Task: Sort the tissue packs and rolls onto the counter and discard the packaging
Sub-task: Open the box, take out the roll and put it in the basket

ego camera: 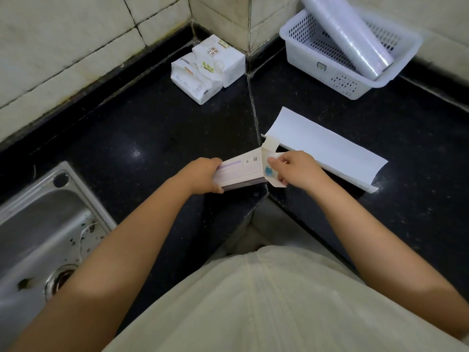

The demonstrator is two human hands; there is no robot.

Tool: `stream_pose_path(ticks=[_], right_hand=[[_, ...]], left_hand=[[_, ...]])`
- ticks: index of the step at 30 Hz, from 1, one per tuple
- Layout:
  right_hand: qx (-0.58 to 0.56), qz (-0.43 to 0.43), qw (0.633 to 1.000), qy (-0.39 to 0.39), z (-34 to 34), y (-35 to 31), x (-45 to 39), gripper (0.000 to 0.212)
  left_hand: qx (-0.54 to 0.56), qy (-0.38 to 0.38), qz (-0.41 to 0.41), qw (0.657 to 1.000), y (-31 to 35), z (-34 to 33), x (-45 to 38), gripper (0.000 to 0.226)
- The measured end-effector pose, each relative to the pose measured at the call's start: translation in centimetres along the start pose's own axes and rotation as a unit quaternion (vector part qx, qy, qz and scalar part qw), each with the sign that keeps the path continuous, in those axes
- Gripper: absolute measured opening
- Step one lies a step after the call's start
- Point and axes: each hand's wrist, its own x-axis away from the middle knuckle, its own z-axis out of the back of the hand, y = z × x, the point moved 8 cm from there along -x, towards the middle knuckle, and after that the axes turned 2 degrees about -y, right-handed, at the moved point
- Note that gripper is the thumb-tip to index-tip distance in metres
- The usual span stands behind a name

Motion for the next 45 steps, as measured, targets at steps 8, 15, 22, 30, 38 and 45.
stream_pose_path(ticks=[8, 15, 22, 30, 38, 45], right_hand=[[0.004, -0.054, 0.998, -0.031, -0.2, 0.2, -0.2, 0.046], [-0.061, -0.092, 0.992, -0.067, -1.2, 1.0, 0.0, 0.035], [-0.154, -0.136, 0.978, -0.031, -2.3, 2.2, -0.6, 0.018], [-0.266, -0.104, 0.959, 0.000, -0.2, 3.5, -0.1, 0.023], [-0.211, -0.025, 0.975, 0.062, 6.4, 2.8, -0.5, 0.020], [-0.223, 0.007, 0.964, 0.146, 12.3, 2.5, -0.3, 0.024]], left_hand=[[-0.023, 0.009, 0.000, 1.000, 0.6, -0.2, 0.0, 0.053], [-0.032, 0.006, -0.005, 0.999, 1.2, -0.4, -0.2, 0.053], [-0.033, 0.008, -0.006, 0.999, 1.3, -0.4, -0.1, 0.052], [-0.071, 0.050, 0.026, 0.996, -0.7, 0.9, 0.1, 0.047], [-0.106, 0.040, 0.113, 0.987, -4.3, 3.4, -0.9, 0.047], [-0.172, -0.050, 0.110, 0.978, -2.8, 4.1, -2.7, 0.052]])
